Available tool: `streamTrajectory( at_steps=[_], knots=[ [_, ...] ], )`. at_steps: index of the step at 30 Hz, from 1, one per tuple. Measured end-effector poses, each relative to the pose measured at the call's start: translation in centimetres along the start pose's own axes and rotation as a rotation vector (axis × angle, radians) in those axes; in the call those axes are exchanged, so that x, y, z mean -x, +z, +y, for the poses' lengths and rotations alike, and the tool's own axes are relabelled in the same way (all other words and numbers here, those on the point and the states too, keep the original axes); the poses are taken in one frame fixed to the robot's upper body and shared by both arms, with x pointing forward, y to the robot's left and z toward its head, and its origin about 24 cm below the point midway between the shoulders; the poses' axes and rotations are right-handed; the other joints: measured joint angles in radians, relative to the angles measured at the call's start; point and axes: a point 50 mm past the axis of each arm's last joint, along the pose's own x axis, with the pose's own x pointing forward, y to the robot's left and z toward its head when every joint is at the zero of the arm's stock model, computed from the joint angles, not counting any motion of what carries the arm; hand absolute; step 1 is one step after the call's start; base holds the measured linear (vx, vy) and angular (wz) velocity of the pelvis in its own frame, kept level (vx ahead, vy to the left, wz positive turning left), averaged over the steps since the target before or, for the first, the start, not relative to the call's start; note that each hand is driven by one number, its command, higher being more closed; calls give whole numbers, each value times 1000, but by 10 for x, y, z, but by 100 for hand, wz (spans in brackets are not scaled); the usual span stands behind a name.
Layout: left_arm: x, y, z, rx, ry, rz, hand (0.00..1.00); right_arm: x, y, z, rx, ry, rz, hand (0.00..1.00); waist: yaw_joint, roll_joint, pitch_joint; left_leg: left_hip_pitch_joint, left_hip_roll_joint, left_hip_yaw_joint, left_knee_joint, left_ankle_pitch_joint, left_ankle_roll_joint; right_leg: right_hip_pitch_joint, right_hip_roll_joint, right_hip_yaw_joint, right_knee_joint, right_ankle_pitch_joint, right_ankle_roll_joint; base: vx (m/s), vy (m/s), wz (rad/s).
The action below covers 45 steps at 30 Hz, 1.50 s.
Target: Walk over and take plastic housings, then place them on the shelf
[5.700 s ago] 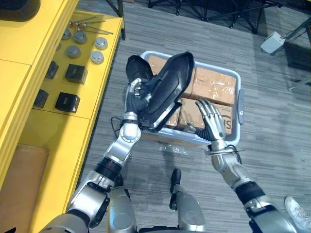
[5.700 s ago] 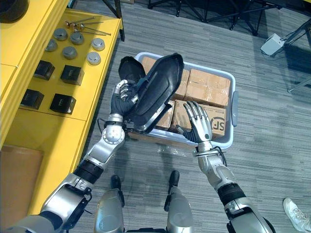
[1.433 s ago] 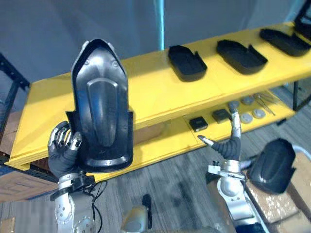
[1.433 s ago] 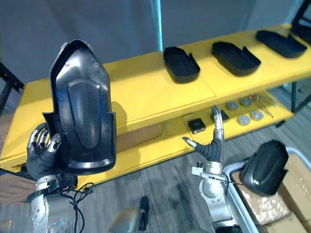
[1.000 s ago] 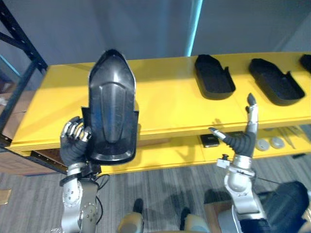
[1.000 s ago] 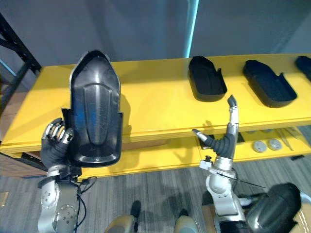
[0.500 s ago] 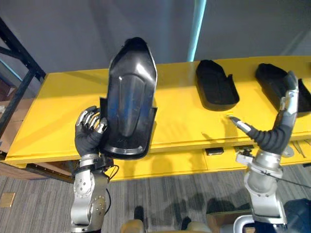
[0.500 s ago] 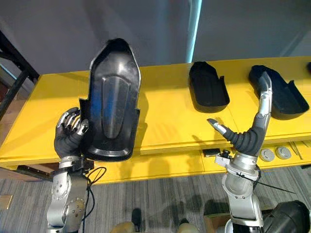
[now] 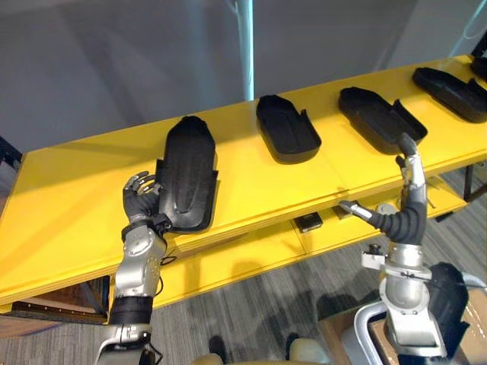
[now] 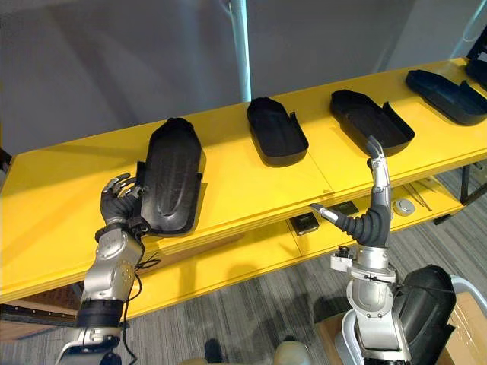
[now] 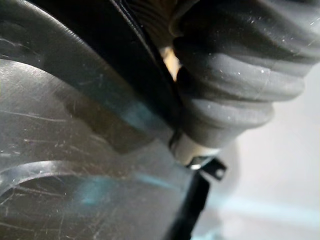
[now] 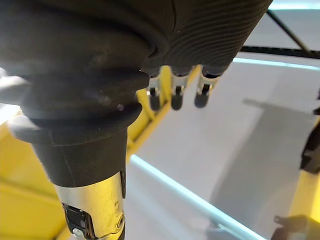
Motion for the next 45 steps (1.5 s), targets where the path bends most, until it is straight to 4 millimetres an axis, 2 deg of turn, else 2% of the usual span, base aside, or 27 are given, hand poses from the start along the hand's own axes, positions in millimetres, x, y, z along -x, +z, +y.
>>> streamTrajectory(
  at_steps=[3,6,10,11,15,21,24,28,30,34,35,36,37,39,40,42,45],
  knots=[
    [-6,-6,0,19,60,60,100,-2,-3,2,-7,40,5,0,-13,14,-9,-1,0,19,0,2,1,-19,0,14,7,-6,0,-43,-6,-14],
    [-12,-9,-1,14,102,95,100,-5,-2,6,-36,66,-2,0,-26,14,-9,-18,-3,25,4,3,1,-53,-3,24,35,-19,1,-53,-23,-9],
    [-19,-10,-2,7,133,151,100,-7,0,8,-41,89,-14,0,-28,12,0,-39,-2,42,12,4,2,-88,-2,44,62,-20,0,-10,-15,-9],
    [-20,-9,-1,7,134,155,0,-8,0,8,-39,87,-20,0,-29,13,6,-37,-3,46,13,4,2,-91,-2,49,67,-20,-1,12,-14,-11],
    [-24,-1,-7,-13,97,163,0,-13,2,8,-41,86,-42,0,-31,20,41,-37,-3,45,15,4,2,-90,-2,49,70,-20,-1,2,-3,-1],
    [-24,-3,-11,-49,64,179,0,-14,3,9,-44,83,-42,0,-25,20,41,-35,-4,39,16,4,2,-82,-5,42,65,-20,0,0,-4,2],
    [-24,-2,-11,-67,87,175,0,-12,4,16,-64,106,-42,0,-28,20,41,-34,-3,34,17,3,3,-74,-5,34,56,-19,1,-8,-9,5],
    [-28,3,-1,-227,203,110,0,-12,4,17,-72,93,-41,0,-28,17,46,-35,-2,28,17,2,4,-69,-4,28,50,-19,1,0,-6,3],
    [-32,14,7,-313,250,55,0,-11,4,17,-71,86,-38,0,-28,16,51,-35,0,30,16,1,3,-69,-2,29,47,-19,1,0,0,0],
    [-44,64,14,-455,344,-161,0,-10,5,17,-93,76,-38,0,-27,22,64,-35,1,32,16,0,3,-67,-1,29,44,-18,1,8,-3,0],
    [-45,83,13,-494,364,-249,0,-8,5,19,-110,83,-37,0,-27,22,64,-35,2,33,16,0,3,-65,0,29,41,-17,1,37,-17,3],
    [-42,103,10,-525,371,-358,0,-5,5,20,-128,88,-35,0,-28,22,64,-34,2,32,15,0,3,-59,3,27,41,-15,3,47,-18,3],
    [-39,114,7,-527,371,-408,0,-4,5,21,-130,93,-32,0,-28,22,64,-33,2,32,15,0,3,-57,3,27,39,-14,3,52,-14,5],
    [-28,153,0,-549,410,-603,0,1,4,26,-145,112,-25,0,-28,22,64,-15,0,33,12,-1,5,-38,2,26,33,-14,3,48,-8,-1],
    [-25,162,-2,-549,421,-649,0,2,5,26,-148,116,-24,0,-28,22,64,-11,0,34,12,-1,5,-32,2,25,29,-14,3,0,0,0],
    [-10,202,-7,-572,491,-850,0,4,5,29,-159,125,-19,0,-28,24,62,-8,-1,36,12,-4,8,-25,3,25,20,-12,7,0,0,0],
    [0,226,-10,-537,533,-968,0,7,3,32,-162,136,-6,0,-29,26,60,0,-2,37,10,-6,10,-13,4,23,9,-10,10,0,0,0]
  ],
)
